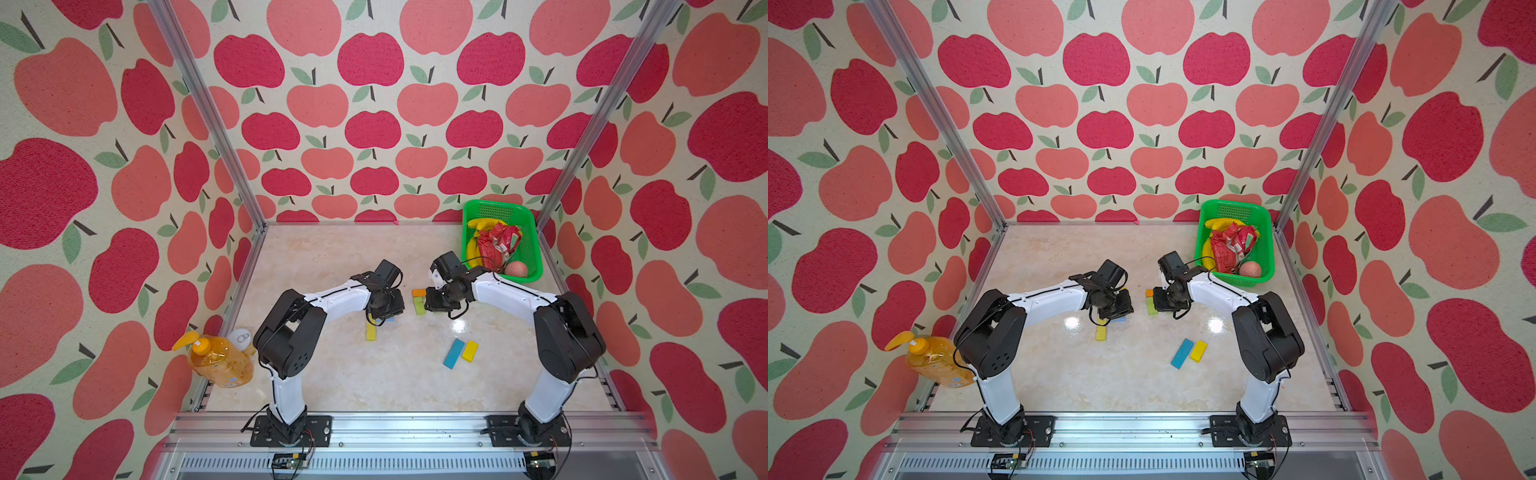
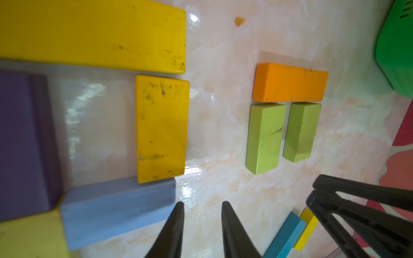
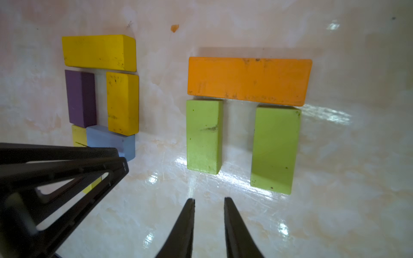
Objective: Assemble the letter p with building blocks
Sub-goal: Adjust the building block at the center of the board.
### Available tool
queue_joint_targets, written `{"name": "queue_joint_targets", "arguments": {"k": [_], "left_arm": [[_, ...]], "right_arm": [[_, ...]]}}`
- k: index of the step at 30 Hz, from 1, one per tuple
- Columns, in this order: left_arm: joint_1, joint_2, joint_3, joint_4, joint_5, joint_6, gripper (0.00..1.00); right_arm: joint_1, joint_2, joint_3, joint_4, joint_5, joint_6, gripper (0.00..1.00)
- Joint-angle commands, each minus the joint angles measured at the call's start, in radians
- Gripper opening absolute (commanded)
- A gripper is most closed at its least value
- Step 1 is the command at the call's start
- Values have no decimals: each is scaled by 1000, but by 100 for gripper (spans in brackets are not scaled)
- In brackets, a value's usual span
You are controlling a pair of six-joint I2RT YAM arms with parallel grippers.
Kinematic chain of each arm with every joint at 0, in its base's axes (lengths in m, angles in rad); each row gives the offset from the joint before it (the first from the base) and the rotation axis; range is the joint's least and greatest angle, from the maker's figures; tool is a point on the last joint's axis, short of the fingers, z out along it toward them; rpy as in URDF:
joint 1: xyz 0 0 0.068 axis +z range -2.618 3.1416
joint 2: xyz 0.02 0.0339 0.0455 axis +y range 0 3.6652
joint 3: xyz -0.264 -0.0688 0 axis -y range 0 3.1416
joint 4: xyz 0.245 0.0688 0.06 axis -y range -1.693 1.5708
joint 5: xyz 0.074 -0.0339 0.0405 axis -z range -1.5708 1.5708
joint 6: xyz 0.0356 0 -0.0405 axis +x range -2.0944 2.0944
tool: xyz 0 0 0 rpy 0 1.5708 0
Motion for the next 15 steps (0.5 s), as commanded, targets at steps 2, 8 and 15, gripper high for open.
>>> {"name": "queue_joint_targets", "arguments": {"k": [2,8,15], "left_arm": [[4,15,42,31,13,-13,31],[11,24,49,34,21,-10,31],[21,17,38,30,24,-1,31]], "right_arm": [[2,5,-40,64,-88,35,21],[10,34,-72,107,-87,63,21],[24,91,-50,111,-96,75,21]]}}
